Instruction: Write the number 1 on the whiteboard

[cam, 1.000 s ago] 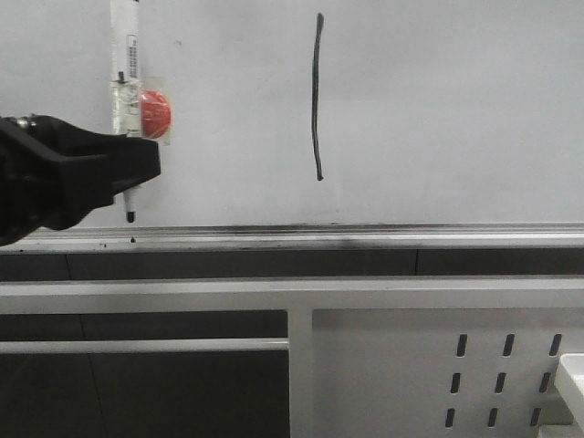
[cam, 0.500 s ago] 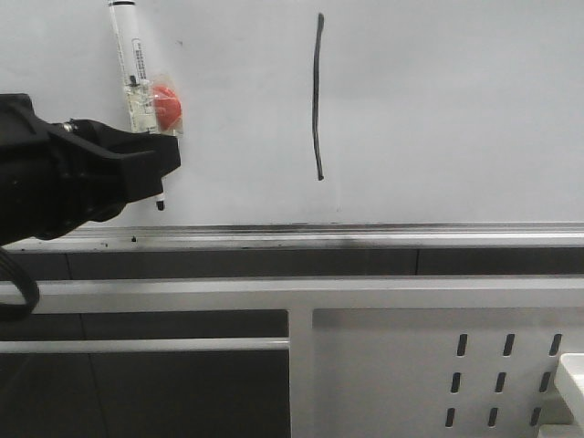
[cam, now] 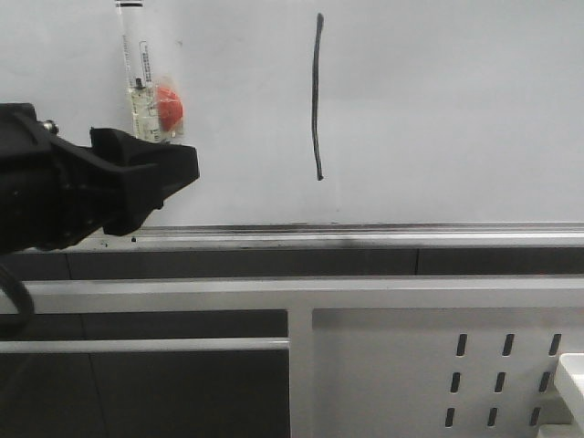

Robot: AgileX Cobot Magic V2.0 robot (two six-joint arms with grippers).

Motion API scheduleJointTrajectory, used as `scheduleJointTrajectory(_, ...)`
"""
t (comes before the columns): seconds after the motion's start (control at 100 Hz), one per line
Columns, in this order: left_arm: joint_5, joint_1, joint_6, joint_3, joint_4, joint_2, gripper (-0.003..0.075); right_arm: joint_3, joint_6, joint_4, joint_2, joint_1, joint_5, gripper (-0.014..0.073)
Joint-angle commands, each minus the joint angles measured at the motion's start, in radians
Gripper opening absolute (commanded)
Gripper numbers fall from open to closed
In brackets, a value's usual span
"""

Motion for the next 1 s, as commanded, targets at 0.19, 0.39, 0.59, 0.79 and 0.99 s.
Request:
scheduleJointTrajectory(0.19, -0.209, 0.001, -0.004, 0.100, 0.022, -0.112, 0.0440, -0.018, -0.001, -0.045, -0.072, -0.006, -0.075, -0.0069)
scheduleJointTrajectory(0.39, -0.209, 0.001, -0.001, 0.242, 0.025, -0.287, 0.0418, 0.188, -0.001, -0.045, -0.352, -0.006, -0.305, -0.0069)
scheduleJointTrajectory(0.59, -0.192, 0.001, 0.037, 0.335, 0.052, -0.401, -0.0018, 0.540, 0.001, -0.042, -0.738, -0.006, -0.543, -0.0069)
scheduleJointTrajectory(0.79, -0.178, 0.001, 0.171, 0.331, 0.105, -0.404, -0.0020, 0.828, 0.001, -0.035, -1.031, -0.006, -0.635, -0.0069)
scheduleJointTrajectory(0.99, -0.141, 0.001, 0.178, 0.308, 0.108, -0.397, -0.0020, 0.935, 0.001, -0.028, -0.932, -0.003, -0.634, -0.0069)
